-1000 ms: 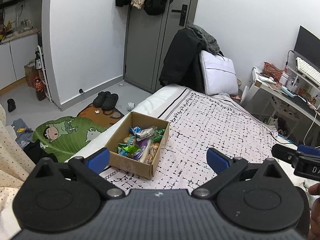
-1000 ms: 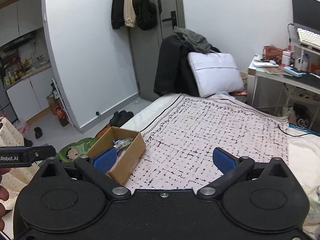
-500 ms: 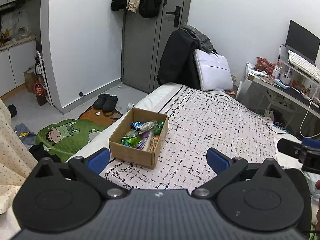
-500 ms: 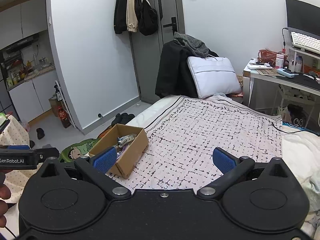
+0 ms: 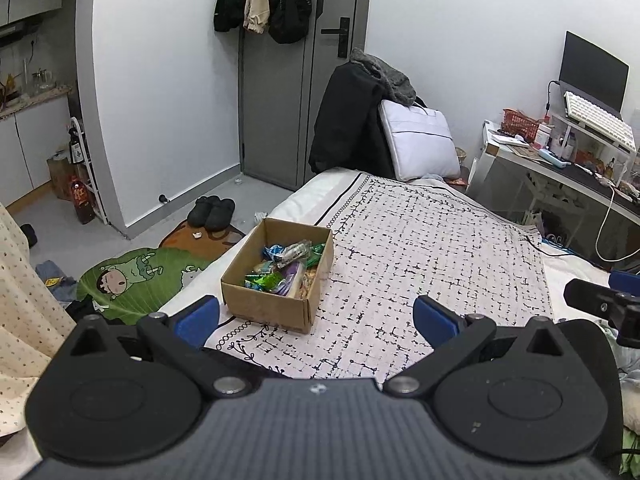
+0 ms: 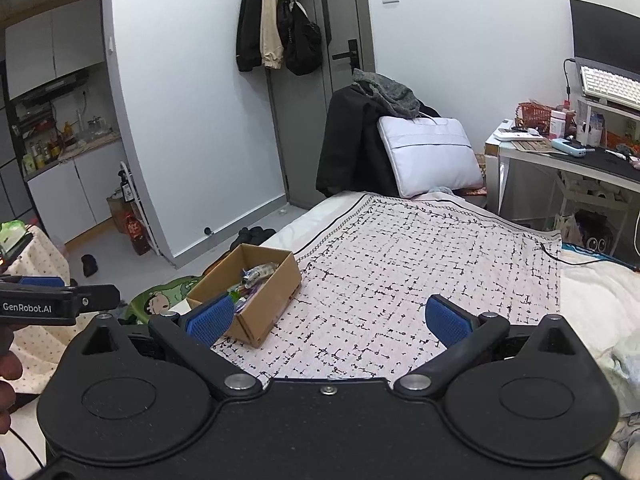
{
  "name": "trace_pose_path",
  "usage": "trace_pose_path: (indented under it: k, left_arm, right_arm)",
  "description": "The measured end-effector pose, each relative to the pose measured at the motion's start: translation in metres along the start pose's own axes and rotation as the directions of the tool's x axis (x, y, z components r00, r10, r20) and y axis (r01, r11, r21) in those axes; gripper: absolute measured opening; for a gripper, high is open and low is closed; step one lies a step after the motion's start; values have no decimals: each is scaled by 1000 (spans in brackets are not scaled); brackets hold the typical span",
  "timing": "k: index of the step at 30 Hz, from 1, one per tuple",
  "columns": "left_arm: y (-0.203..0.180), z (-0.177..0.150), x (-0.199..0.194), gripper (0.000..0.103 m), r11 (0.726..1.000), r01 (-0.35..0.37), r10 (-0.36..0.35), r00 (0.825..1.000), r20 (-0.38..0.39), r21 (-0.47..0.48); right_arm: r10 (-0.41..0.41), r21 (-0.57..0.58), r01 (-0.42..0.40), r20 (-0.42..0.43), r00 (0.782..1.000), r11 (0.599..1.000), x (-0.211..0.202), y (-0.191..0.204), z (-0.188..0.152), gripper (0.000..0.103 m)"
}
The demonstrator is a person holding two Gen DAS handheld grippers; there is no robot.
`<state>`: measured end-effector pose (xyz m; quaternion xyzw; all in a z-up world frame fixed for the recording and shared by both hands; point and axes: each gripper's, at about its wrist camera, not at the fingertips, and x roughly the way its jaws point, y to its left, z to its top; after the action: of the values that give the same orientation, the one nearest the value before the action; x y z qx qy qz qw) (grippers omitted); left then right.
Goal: Organize snacks
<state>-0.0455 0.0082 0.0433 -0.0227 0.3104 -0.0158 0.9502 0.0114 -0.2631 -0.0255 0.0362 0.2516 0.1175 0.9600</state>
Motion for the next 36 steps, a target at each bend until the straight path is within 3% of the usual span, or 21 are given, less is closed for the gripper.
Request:
trace_pose_path:
  k: [36]
  left_arm:
    - [4,-1,-3,102,1000,-4,4,1000,-3,-28]
  right_arm:
    - [15,-9,-15,6,1000,1000,-5,2,4,103]
